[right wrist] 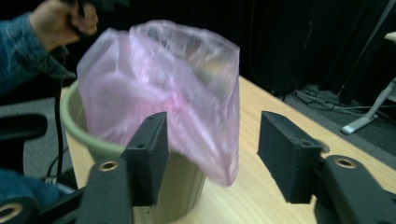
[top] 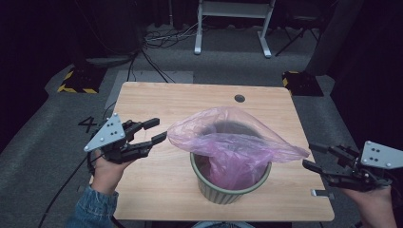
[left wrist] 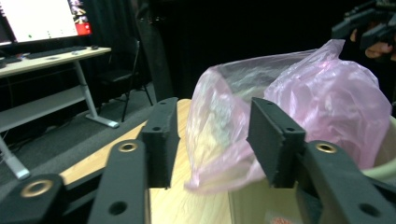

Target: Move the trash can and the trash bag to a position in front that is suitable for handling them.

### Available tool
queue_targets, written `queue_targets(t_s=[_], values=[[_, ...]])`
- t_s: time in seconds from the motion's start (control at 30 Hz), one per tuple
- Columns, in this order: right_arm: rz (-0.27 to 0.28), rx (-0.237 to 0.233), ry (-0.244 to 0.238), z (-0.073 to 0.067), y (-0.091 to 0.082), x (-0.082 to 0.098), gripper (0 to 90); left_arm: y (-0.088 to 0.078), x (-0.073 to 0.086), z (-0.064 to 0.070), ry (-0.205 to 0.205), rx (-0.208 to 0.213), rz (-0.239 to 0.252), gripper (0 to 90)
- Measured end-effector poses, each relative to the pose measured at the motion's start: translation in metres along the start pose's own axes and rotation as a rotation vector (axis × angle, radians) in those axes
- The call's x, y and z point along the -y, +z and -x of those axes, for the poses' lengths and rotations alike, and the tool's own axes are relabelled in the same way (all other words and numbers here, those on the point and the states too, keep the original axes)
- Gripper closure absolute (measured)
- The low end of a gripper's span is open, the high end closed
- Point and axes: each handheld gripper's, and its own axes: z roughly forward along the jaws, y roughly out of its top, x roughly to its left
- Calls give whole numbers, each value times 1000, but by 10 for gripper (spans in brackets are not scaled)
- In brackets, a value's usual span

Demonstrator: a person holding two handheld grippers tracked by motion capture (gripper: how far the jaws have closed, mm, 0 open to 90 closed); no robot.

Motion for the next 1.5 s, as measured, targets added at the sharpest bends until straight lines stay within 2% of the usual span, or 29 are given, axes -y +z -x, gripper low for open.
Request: queue_targets(t_s=[0.17, 0.27, 0.37, 0.53, 0.67, 0.77, 0.83, 0.9, 0.97, 1.03, 1.13, 1.27, 1.5], values=[[34, 5, 30, 11, 1, -15, 417, 25, -5, -7, -4, 36, -48, 454], [36, -4, 66, 20, 7, -22, 405, 37, -6, -14, -25, 57, -75, 416], [10, -9, 77, 25, 18, -29, 399, 47, -6, -18, -43, 80, -93, 409], [-54, -30, 97, 32, 48, -32, 364, 59, -3, -19, -54, 128, -123, 399], [-92, -57, 143, 41, 71, -29, 363, 65, 3, -20, -75, 174, -145, 404], [-127, -67, 172, 43, 85, -25, 361, 68, 8, -20, -84, 190, -167, 451], [-145, -75, 188, 42, 90, -21, 402, 68, 12, -20, -95, 199, -168, 498], [-166, -80, 190, 40, 94, -17, 473, 68, 15, -20, -95, 196, -178, 607], [-187, -87, 180, 38, 96, -13, 671, 68, 17, -19, -96, 190, -196, 715], [-198, -99, 166, 37, 96, -11, 801, 67, 18, -18, -85, 171, -197, 827], [-198, -79, 140, 37, 94, -11, 891, 66, 15, -18, -79, 140, -196, 885], [-193, -46, 131, 44, 93, -12, 900, 68, 13, -25, -93, 115, -204, 890], [-208, -29, 184, 61, 101, 0, 883, 81, 25, -36, -127, 92, -267, 890]])
